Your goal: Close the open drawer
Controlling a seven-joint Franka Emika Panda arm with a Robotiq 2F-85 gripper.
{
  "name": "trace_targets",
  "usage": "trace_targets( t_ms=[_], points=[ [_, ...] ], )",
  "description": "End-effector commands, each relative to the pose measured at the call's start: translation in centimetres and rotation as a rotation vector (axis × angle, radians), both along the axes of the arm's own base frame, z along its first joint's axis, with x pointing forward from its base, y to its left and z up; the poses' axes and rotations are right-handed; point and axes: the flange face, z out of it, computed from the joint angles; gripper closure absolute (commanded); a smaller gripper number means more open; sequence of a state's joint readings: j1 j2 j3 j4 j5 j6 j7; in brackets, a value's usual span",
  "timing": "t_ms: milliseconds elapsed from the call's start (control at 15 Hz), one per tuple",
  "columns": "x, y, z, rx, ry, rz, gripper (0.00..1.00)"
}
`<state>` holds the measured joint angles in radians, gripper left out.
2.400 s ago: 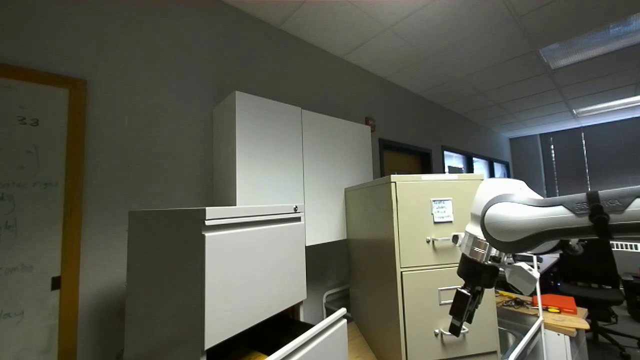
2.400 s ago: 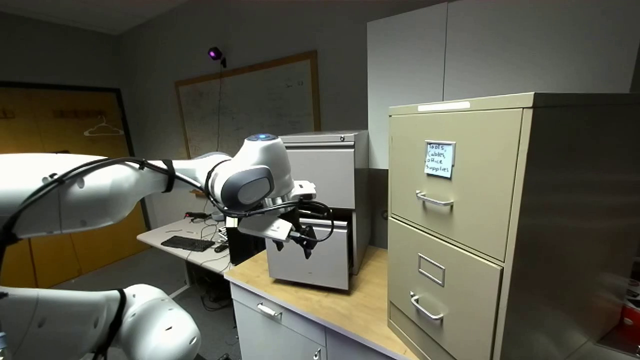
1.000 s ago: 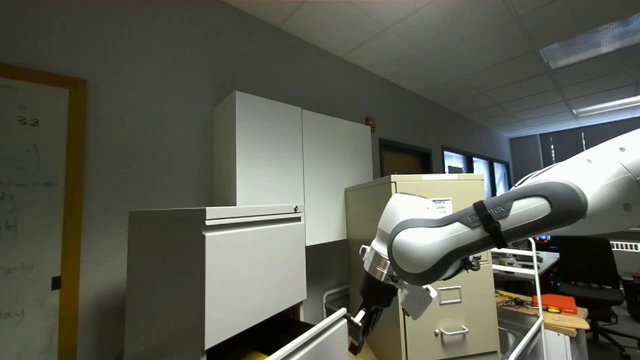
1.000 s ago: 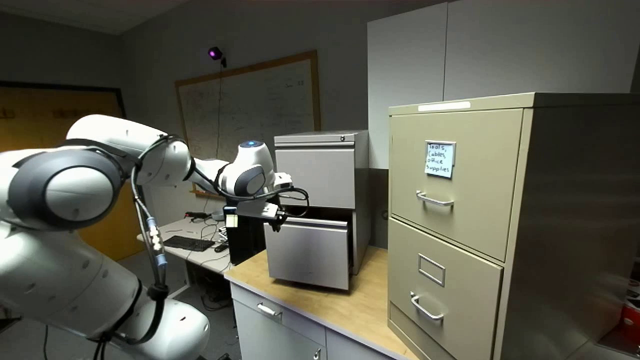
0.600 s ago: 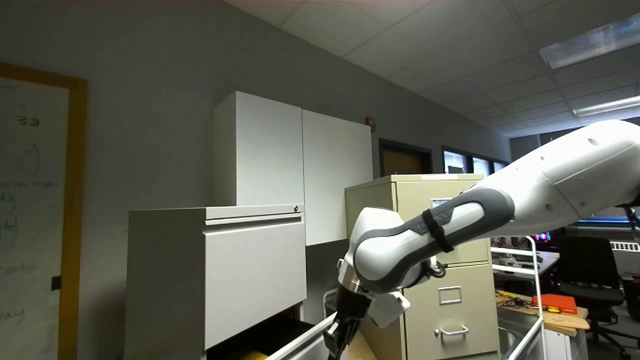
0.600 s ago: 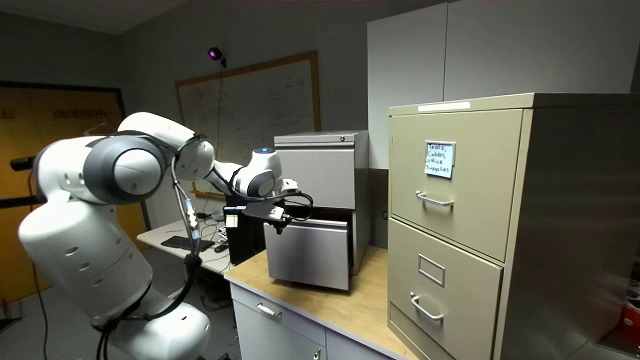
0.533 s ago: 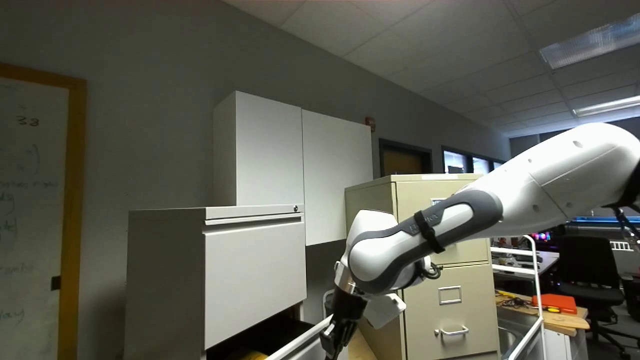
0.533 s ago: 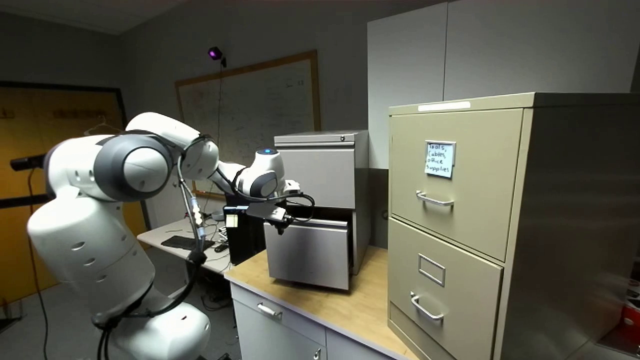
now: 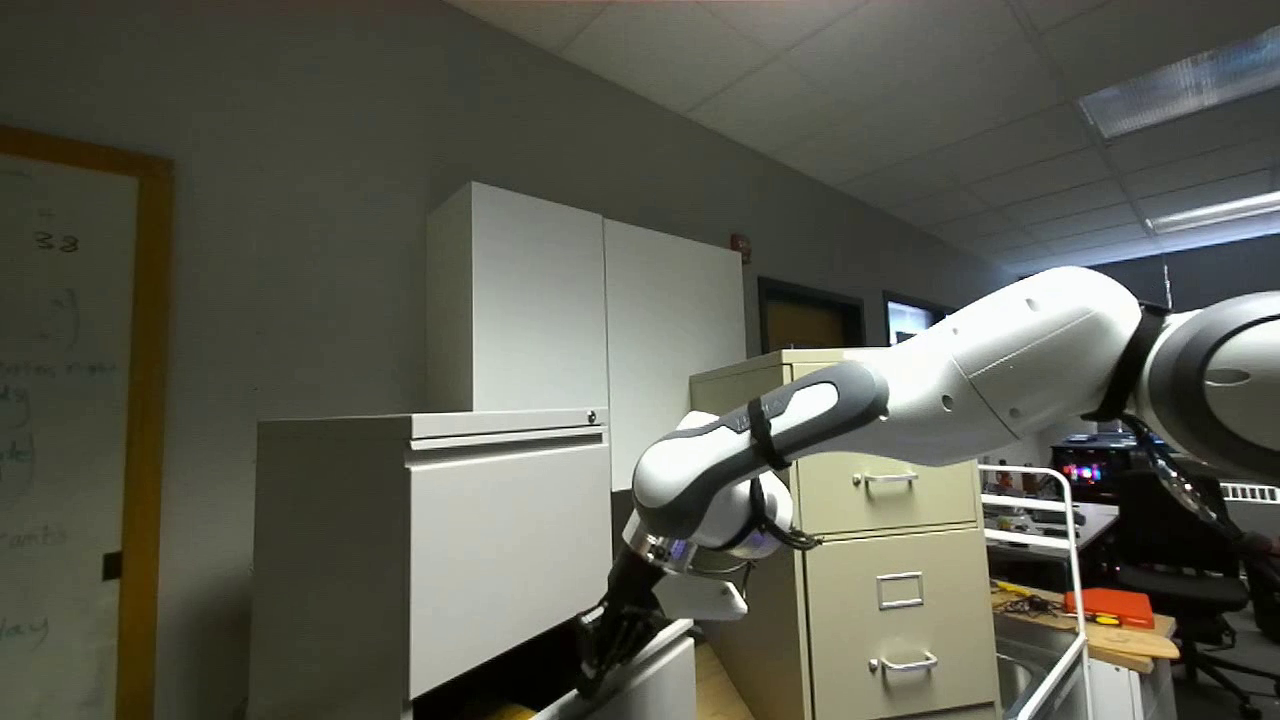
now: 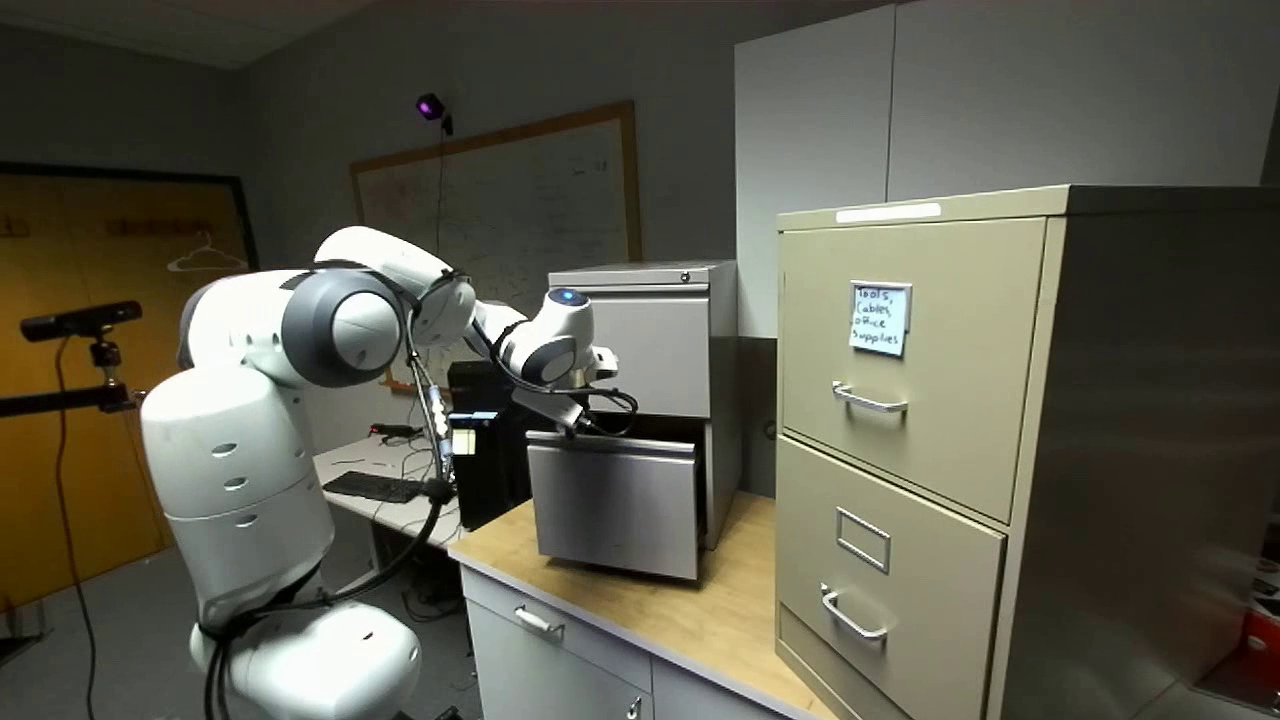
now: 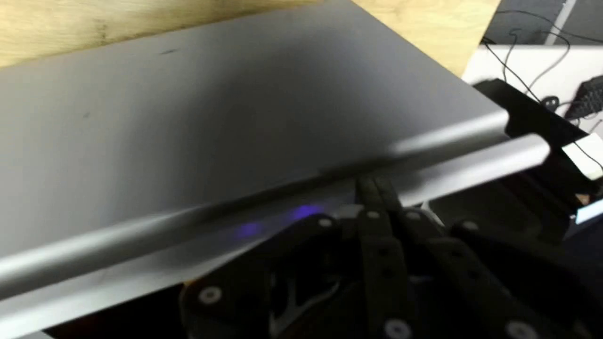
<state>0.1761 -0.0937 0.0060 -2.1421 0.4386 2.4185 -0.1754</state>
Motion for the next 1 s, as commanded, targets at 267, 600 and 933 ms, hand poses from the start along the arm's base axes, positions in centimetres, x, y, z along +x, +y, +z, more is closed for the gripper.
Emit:
trace_targets(
  t_ms=[267,600,933],
  points=[
    [4.1,0.0,1.0,0.101,-0.022,-0.054,1.0],
    [3.6,-3.0,5.4,0.115,-0.107,-0.094,1.0],
    [2.7,-6.4,8.3,0.114,-0.167,-0.156,1.0]
  ],
)
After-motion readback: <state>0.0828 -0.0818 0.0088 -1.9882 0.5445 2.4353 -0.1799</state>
